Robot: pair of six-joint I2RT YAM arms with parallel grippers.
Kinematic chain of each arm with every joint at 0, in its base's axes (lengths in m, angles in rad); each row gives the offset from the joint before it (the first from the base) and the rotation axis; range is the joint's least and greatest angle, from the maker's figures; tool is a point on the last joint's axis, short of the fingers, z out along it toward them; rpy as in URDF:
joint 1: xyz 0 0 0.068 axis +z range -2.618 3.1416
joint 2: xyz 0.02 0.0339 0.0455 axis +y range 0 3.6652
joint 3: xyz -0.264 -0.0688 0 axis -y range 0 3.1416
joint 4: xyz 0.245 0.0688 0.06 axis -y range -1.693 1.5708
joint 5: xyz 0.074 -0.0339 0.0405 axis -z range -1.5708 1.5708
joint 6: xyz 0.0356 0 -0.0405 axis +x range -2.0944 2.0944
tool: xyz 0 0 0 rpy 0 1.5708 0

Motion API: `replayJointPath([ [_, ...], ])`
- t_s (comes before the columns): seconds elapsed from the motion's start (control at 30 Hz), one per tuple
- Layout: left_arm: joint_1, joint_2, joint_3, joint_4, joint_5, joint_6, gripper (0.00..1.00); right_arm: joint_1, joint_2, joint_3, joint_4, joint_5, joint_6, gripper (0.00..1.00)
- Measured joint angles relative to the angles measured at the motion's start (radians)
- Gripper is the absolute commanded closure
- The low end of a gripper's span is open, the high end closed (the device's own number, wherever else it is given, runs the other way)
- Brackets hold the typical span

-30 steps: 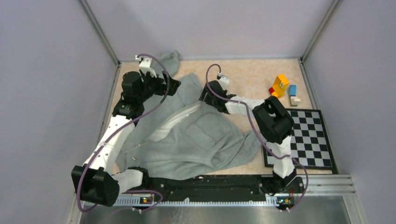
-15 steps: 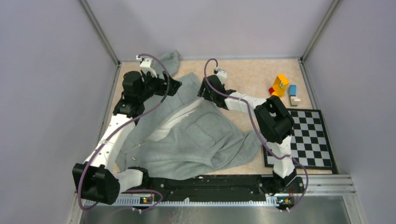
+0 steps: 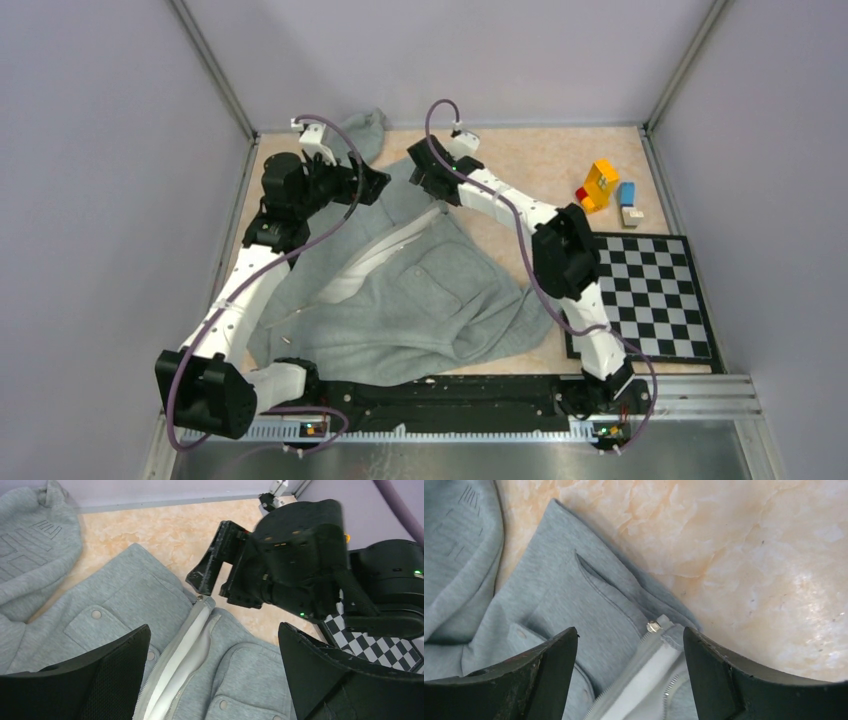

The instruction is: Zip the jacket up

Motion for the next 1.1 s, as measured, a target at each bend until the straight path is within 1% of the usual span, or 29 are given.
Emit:
replayJointPath([
  [0.17,0.0,-0.001,0.0,0.005,-0.003,0.0,0.01,0.026,0.196,0.312,-0.275,0.091,0.162,0.31],
  [0.23,0.0,-0.001,0.0,0.006,-0.003,0.0,0.01,0.028,0.241,0.362,-0.338,0.109,0.202,0.32],
  [0.4,0.0,-0.001,0.0,0.007,-0.003,-0.001,0.01,0.03,0.275,0.355,-0.405,0.123,0.257,0.35],
  [0.47,0.0,-0.001,0.0,0.007,-0.003,-0.002,0.01,0.03,0.276,0.35,-0.409,0.124,0.267,0.38],
  [0.67,0.0,-0.001,0.0,0.007,-0.003,-0.003,0.01,0.03,0.277,0.349,-0.407,0.123,0.277,0.62],
  [0.8,0.0,-0.001,0.0,0.008,-0.001,-0.006,0.01,0.03,0.275,0.302,-0.362,0.126,0.262,0.99],
  [1.0,0.0,-0.001,0.0,0.01,0.001,-0.007,0.01,0.029,0.216,0.15,-0.237,0.118,0.208,1.0],
  [1.1,0.0,0.0,-0.001,0.01,0.001,-0.007,0.01,0.027,0.124,0.007,-0.093,0.094,0.093,1.0],
])
